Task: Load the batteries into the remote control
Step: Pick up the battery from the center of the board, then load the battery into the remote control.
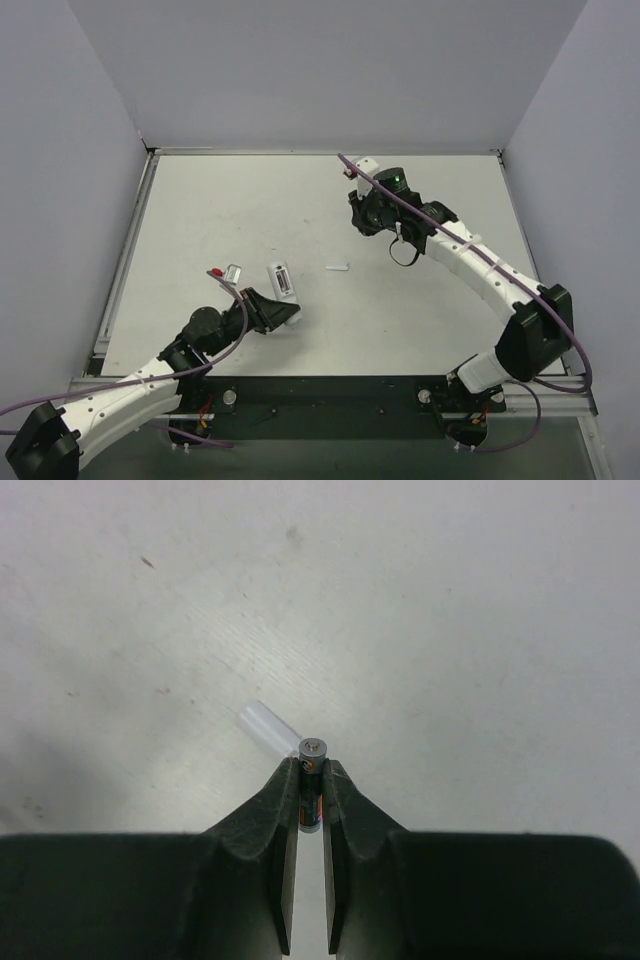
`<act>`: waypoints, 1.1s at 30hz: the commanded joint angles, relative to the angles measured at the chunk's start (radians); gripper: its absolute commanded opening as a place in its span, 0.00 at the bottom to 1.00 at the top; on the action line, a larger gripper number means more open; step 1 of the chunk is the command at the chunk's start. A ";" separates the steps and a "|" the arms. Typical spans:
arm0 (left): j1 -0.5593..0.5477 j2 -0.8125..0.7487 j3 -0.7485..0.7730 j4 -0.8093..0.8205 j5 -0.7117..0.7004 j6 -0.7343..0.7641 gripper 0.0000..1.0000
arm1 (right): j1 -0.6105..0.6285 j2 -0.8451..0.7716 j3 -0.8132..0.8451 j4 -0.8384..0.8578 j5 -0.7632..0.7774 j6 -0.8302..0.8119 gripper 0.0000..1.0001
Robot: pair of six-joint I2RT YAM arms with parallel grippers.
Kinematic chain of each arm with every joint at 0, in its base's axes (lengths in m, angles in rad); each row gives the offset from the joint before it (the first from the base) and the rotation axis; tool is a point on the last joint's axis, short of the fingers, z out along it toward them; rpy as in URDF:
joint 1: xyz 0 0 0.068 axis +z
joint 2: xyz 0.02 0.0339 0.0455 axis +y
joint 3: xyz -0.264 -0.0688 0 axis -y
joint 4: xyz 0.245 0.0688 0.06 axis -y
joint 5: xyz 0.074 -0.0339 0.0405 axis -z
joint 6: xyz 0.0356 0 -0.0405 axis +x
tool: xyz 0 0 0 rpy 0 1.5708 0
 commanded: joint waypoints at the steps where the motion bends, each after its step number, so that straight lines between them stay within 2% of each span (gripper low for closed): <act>1: -0.002 0.040 0.016 0.186 0.005 0.033 0.00 | 0.057 -0.124 -0.060 0.192 0.005 0.247 0.00; 5: -0.002 0.053 0.027 0.192 -0.005 0.036 0.00 | 0.143 -0.174 -0.082 0.242 -0.039 0.284 0.00; 9: -0.002 0.063 0.031 0.212 -0.019 0.036 0.00 | 0.219 -0.218 -0.132 0.360 -0.070 0.348 0.00; 17: -0.002 0.053 0.031 0.212 -0.019 0.018 0.00 | 0.348 -0.226 -0.171 0.499 -0.104 0.453 0.00; 33: -0.002 0.000 0.025 0.203 -0.036 0.002 0.00 | 0.416 -0.134 -0.155 0.524 -0.118 0.477 0.00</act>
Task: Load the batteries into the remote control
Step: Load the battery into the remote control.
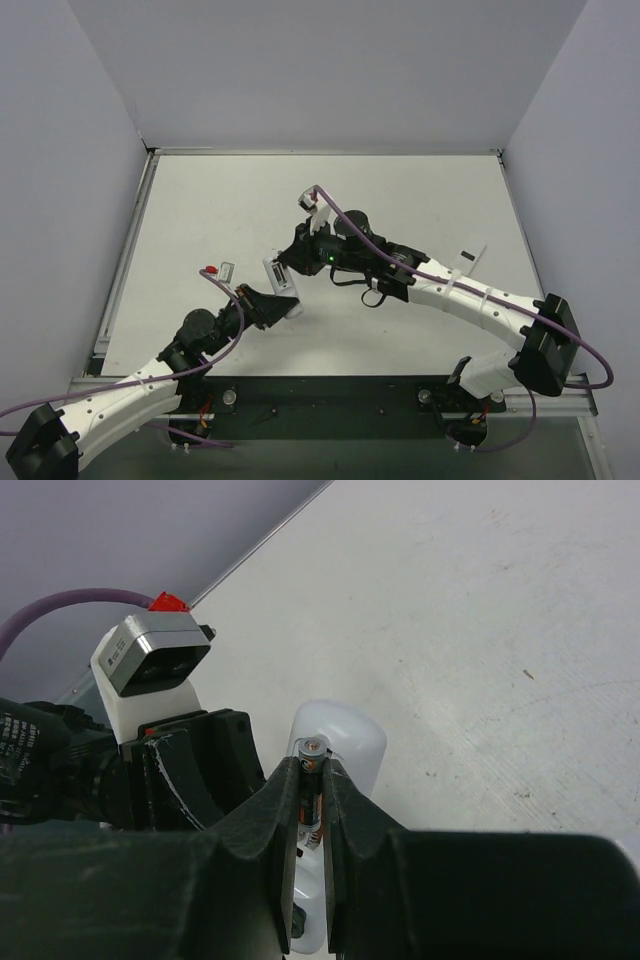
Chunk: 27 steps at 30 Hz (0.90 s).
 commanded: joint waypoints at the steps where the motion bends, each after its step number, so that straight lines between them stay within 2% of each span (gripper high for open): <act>1: -0.002 -0.008 0.017 0.072 -0.025 -0.014 0.00 | 0.021 0.029 0.017 0.042 -0.016 -0.002 0.00; 25: -0.002 -0.028 0.005 0.109 -0.042 -0.055 0.00 | 0.072 0.070 -0.017 0.094 0.090 -0.086 0.00; 27: -0.002 -0.022 0.002 0.118 -0.039 -0.060 0.00 | 0.072 0.075 -0.017 0.094 0.091 -0.097 0.03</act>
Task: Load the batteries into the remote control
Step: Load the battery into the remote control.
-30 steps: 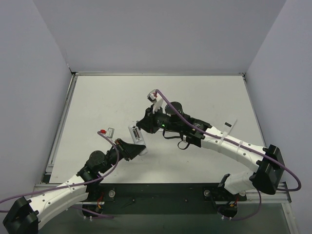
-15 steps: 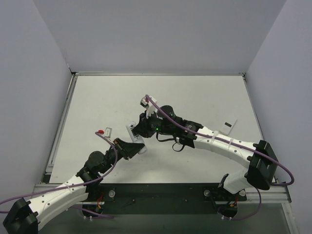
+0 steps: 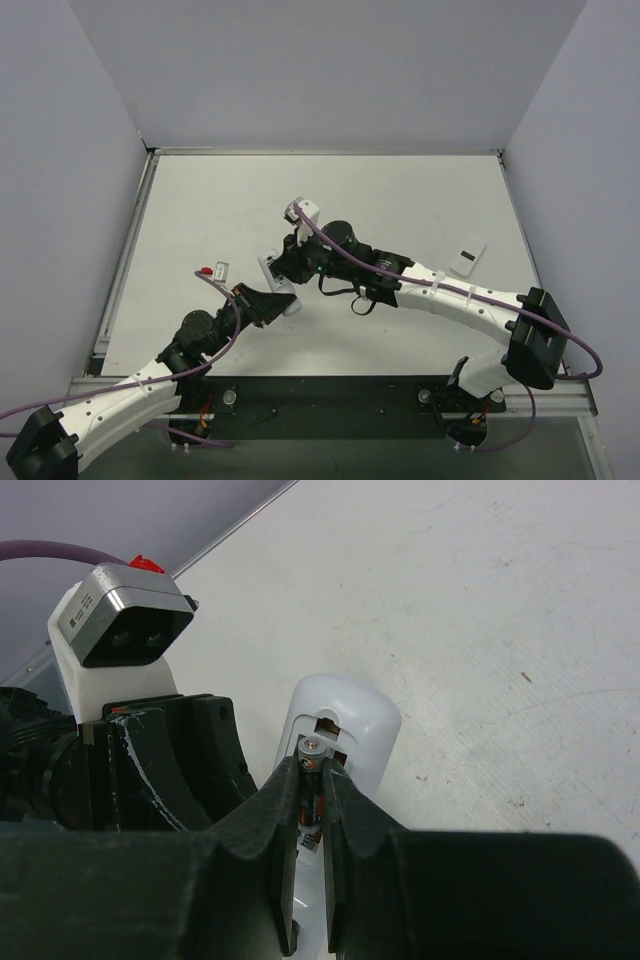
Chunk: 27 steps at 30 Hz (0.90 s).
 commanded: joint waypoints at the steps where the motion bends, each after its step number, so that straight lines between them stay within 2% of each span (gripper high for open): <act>1: -0.002 0.004 0.008 0.120 0.011 -0.004 0.00 | 0.015 0.010 -0.002 0.048 0.031 -0.034 0.06; 3: -0.002 0.004 0.009 0.120 0.011 -0.003 0.00 | 0.018 0.010 -0.002 0.048 0.034 -0.042 0.11; 7: -0.002 0.001 0.009 0.119 0.011 -0.004 0.00 | 0.024 0.007 -0.006 0.048 0.049 -0.051 0.13; 11: -0.002 -0.002 0.008 0.116 0.011 -0.004 0.00 | 0.029 0.007 -0.012 0.054 0.059 -0.054 0.19; 27: -0.004 -0.013 0.000 0.111 0.003 -0.013 0.00 | 0.038 -0.040 -0.064 0.091 0.170 -0.027 0.20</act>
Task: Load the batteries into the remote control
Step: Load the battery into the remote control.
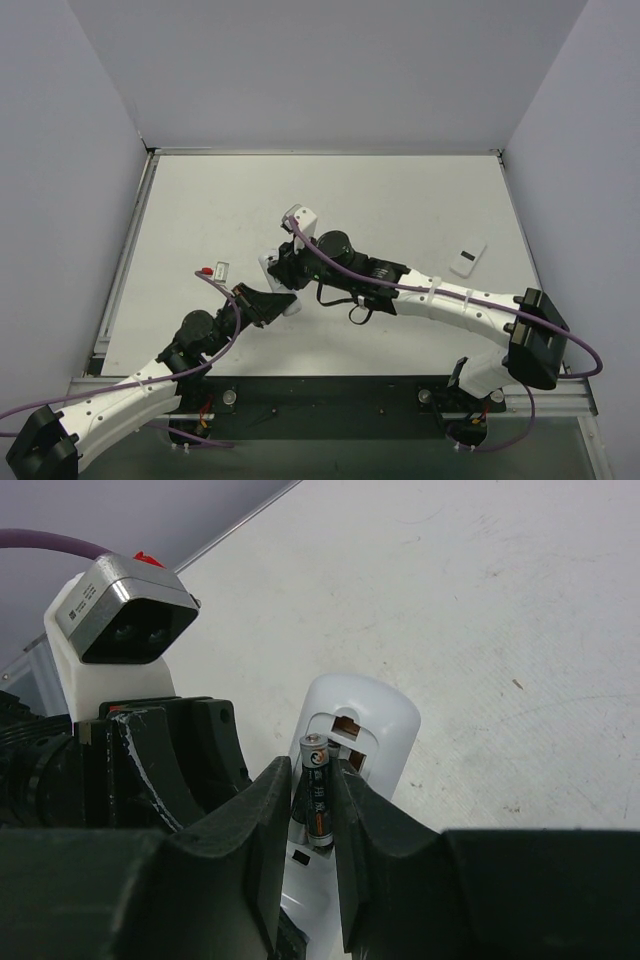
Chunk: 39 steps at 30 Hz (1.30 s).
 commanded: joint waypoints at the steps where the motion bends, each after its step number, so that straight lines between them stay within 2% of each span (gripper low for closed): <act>1: -0.002 -0.019 0.000 0.108 0.003 -0.004 0.00 | -0.003 -0.046 -0.033 0.044 0.089 0.006 0.20; 16: -0.002 -0.008 0.000 0.111 0.004 -0.004 0.00 | -0.003 -0.086 -0.059 0.064 0.121 0.020 0.22; 22: -0.002 -0.001 0.000 0.108 0.019 -0.007 0.00 | -0.014 -0.147 -0.043 0.013 0.089 -0.044 0.23; 24: -0.002 0.008 0.008 0.091 0.038 -0.007 0.00 | -0.032 -0.169 -0.036 -0.001 -0.025 -0.087 0.23; 26: -0.004 0.024 0.016 0.091 0.064 -0.004 0.00 | -0.062 -0.198 -0.012 -0.048 -0.090 -0.122 0.26; 29: -0.002 0.050 0.028 0.105 0.088 -0.004 0.00 | -0.085 -0.212 0.046 -0.157 -0.265 -0.248 0.32; 30: -0.004 0.056 0.033 0.106 0.104 -0.002 0.00 | -0.086 -0.215 0.059 -0.191 -0.296 -0.337 0.33; 37: -0.002 0.126 0.065 0.157 0.196 0.002 0.00 | -0.111 -0.213 0.083 -0.381 -0.477 -0.682 0.46; 39: -0.004 0.139 0.068 0.181 0.211 -0.001 0.00 | -0.123 -0.210 0.083 -0.393 -0.486 -0.719 0.46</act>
